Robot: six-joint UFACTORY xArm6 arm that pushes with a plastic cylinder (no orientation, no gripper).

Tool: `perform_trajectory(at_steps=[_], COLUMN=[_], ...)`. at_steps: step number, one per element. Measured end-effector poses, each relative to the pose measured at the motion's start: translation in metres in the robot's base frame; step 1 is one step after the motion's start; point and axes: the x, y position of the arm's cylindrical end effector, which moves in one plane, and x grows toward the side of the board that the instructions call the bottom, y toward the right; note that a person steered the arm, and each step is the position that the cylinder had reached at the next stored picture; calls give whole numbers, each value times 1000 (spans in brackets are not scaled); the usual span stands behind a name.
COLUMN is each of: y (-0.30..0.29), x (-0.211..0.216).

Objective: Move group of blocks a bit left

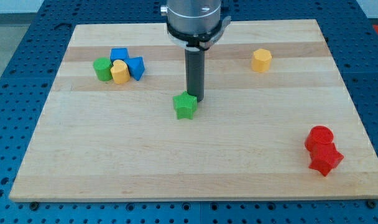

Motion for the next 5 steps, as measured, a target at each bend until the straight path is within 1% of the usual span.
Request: perform_trajectory(at_steps=[1,2,3,4,5], y=[1,-15,-27,-47,-76], x=[2,1,-44,-70,-69])
